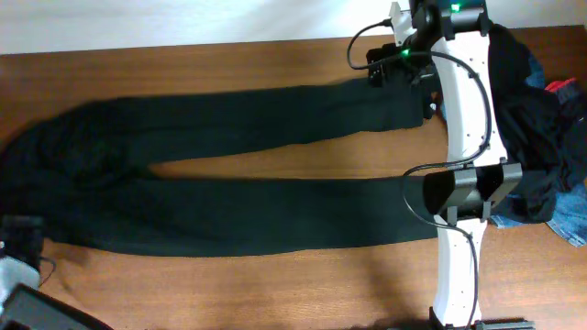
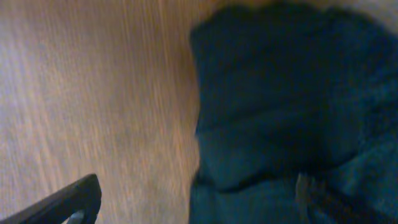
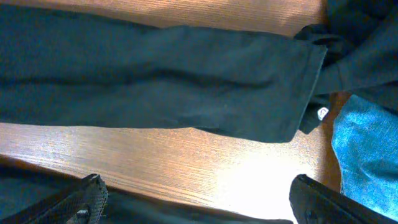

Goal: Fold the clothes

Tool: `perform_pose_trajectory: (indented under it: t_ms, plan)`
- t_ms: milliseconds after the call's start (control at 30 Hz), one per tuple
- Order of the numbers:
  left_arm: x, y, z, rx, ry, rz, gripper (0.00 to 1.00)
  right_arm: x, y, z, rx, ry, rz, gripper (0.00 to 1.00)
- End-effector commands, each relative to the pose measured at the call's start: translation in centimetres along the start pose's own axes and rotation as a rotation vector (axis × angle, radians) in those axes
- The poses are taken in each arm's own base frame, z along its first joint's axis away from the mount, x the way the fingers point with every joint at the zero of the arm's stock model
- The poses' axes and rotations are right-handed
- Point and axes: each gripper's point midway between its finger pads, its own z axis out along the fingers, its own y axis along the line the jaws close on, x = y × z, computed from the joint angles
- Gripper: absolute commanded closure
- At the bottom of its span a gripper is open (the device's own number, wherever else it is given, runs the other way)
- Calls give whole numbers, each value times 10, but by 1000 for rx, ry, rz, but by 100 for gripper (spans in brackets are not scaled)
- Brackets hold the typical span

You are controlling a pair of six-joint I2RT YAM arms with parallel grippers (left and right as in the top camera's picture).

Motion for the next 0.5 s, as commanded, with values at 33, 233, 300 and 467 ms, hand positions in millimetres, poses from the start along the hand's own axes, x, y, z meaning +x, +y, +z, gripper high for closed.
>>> perform_pose_trajectory:
  t_ms: [33,233,300,467]
  plan:
    - [-16,-23,3,21,85,83,1,1,7,-3,-12,0,-14,1]
    - [-40,-31,-8,-38,87,65,1,2,7,-3,-12,3,-14,1]
    - [-39,-29,-7,-44,94,44,1,3,7,-3,-13,8,-14,1]
    - [-22,-13,6,-103,163,12,1,5,7,-3,-13,16,-13,1]
